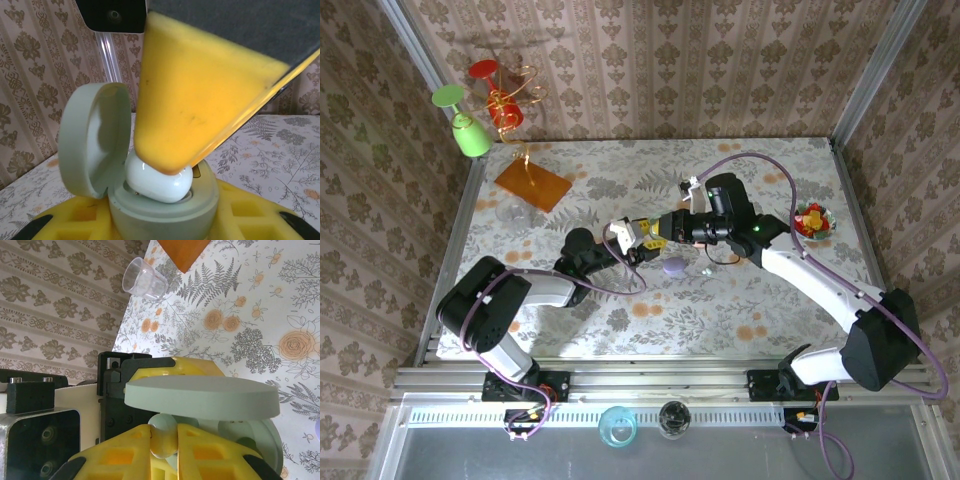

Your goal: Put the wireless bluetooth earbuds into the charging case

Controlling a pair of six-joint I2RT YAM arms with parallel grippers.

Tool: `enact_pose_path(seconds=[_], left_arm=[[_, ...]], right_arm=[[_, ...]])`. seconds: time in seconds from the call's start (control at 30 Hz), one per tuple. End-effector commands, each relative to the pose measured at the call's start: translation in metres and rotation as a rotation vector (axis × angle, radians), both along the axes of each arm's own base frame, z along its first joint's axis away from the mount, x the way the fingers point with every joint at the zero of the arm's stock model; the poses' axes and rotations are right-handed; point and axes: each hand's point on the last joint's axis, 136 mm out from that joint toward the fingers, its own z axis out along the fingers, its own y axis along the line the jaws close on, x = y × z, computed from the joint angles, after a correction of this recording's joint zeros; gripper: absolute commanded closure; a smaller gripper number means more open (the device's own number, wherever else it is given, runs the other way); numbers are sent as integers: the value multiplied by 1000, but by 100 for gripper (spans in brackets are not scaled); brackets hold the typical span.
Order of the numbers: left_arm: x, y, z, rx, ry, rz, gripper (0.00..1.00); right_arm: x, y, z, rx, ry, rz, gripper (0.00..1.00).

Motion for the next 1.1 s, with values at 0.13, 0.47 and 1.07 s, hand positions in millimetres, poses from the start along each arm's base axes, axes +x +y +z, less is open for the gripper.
enact_pose_path(seconds=[0.13,0.47,1.07], left_arm=[[0,1,19,-44,-46,15,77],[3,18,16,-48,-15,41,76],[-18,41,13,-54,14,35,75]], right_arm=[[-3,-8,0,-26,-11,-23,66],[-18,-50,14,-73,-150,-125,47],[-4,-131,-134,-137,242,-419,48]])
